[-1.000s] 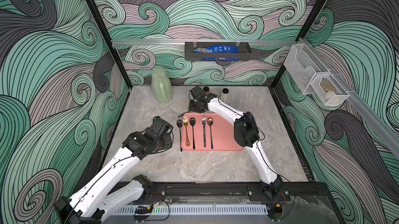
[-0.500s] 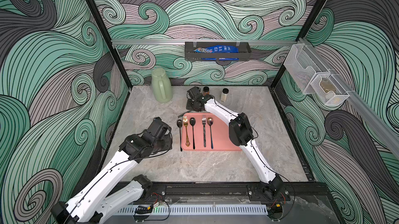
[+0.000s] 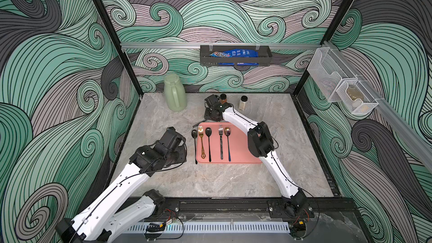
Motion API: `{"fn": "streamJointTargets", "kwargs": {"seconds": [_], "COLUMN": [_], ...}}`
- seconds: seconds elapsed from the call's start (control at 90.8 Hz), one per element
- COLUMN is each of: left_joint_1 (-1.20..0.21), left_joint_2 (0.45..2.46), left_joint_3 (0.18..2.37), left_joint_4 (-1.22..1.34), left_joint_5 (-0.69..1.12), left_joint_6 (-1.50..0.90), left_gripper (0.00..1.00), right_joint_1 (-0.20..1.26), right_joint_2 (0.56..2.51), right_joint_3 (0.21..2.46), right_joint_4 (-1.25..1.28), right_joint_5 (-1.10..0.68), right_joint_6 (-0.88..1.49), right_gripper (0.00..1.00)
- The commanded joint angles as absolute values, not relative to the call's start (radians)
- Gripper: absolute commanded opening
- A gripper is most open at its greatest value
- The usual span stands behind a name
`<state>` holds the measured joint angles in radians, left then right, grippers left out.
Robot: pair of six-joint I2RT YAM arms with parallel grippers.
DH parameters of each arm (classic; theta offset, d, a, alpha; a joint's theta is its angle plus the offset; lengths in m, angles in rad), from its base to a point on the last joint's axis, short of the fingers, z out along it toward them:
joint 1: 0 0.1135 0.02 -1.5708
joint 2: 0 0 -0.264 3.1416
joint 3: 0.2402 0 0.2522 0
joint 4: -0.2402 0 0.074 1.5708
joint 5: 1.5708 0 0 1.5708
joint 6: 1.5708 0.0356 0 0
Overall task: Set the spoon and fork side by side
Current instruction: Pick up the fork at the center of the board.
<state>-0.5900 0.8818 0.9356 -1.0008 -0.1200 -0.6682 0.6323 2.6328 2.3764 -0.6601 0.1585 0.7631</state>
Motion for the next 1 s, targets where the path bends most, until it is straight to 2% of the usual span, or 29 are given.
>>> {"fn": "streamJointTargets", "kwargs": {"seconds": [0.0, 0.341, 0.495, 0.594, 0.76, 0.848, 0.925, 0.991], "left_joint_1": [-0.583, -0.579, -0.577, -0.575, -0.575, -0.574, -0.574, -0.574], "left_joint_2": [0.889, 0.903, 0.896, 0.896, 0.896, 0.893, 0.888, 0.888], "left_joint_3": [0.924, 0.921, 0.920, 0.915, 0.910, 0.906, 0.902, 0.898], "left_joint_4": [-0.976, -0.976, -0.969, -0.964, -0.960, -0.959, -0.958, -0.958], "left_joint_5": [-0.124, -0.127, -0.127, -0.125, -0.114, -0.115, -0.116, -0.115], "left_joint_6": [-0.654, -0.646, -0.642, -0.640, -0.642, -0.643, -0.642, -0.642], "left_gripper": [0.50, 0.50, 0.50, 0.50, 0.50, 0.50, 0.50, 0.50], "right_joint_1": [0.624, 0.617, 0.623, 0.624, 0.618, 0.608, 0.604, 0.605], "right_joint_2": [2.670, 2.699, 2.707, 2.692, 2.674, 2.674, 2.676, 2.676], "right_joint_3": [2.382, 2.388, 2.384, 2.337, 2.274, 2.270, 2.269, 2.269], "right_joint_4": [-0.665, -0.639, -0.643, -0.621, -0.589, -0.575, -0.556, -0.534], "right_joint_5": [0.187, 0.181, 0.185, 0.187, 0.176, 0.148, 0.128, 0.102], "right_joint_6": [0.742, 0.734, 0.722, 0.720, 0.722, 0.731, 0.743, 0.753], "right_gripper": [0.44, 0.43, 0.36, 0.23, 0.18, 0.11, 0.11, 0.16]}}
